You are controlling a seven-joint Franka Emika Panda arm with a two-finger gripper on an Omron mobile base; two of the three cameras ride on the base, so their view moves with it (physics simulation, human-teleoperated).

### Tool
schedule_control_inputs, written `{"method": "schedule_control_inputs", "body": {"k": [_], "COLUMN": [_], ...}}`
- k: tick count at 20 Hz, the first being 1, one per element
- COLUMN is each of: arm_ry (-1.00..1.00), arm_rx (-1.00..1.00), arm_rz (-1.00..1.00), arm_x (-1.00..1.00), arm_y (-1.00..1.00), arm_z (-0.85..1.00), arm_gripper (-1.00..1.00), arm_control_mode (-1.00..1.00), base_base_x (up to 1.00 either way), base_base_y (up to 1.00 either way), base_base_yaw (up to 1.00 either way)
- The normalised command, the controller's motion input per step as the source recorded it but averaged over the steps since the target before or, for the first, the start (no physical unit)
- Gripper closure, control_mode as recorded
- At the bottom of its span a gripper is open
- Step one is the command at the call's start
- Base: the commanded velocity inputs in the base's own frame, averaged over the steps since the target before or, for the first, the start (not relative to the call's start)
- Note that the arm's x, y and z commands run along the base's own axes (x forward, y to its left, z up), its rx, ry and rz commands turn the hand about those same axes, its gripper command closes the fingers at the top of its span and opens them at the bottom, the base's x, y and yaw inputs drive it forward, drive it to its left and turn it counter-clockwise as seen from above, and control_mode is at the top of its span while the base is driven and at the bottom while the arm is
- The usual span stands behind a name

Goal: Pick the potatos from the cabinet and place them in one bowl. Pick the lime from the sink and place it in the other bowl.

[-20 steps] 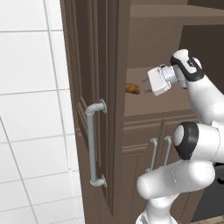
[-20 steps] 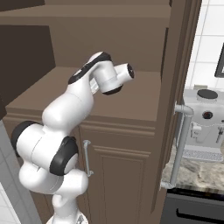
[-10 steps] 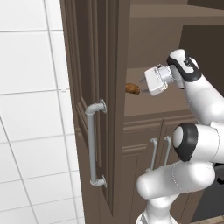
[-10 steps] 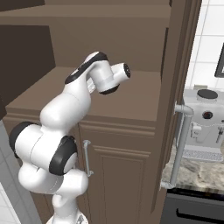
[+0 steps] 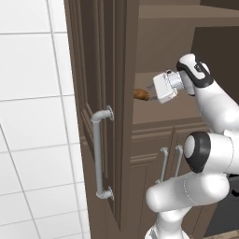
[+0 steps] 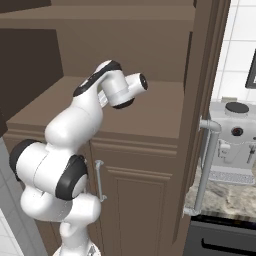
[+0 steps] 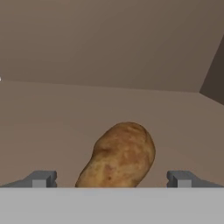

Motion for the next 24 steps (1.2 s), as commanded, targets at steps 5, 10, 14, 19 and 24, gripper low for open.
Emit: {"method": "schedule_control_inputs", "body": {"k": [5, 10, 14, 19, 24], "arm_ry": [0.00, 0.00, 0.00, 0.00, 0.00], "arm_rx": [0.00, 0.00, 0.00, 0.00, 0.00], "arm_rz": [0.00, 0.00, 0.00, 0.00, 0.00], "arm_x": [0.01, 0.02, 0.10, 0.14, 0.16], "arm_y": [0.08, 0.11, 0.08, 0.08, 0.11], "arm_z": [-0.17, -0.06, 0.00, 0.00, 0.00], "arm_gripper": [-1.00, -1.00, -1.00, -1.00, -1.00], "arm_control_mode": [-1.00, -1.00, -1.00, -1.00, -1.00], "base_base_x": [0.00, 0.00, 0.00, 0.00, 0.00], "base_base_y": [0.00, 0.00, 0.00, 0.00, 0.00], "base_base_yaw": [0.00, 0.00, 0.00, 0.00, 0.00]}}
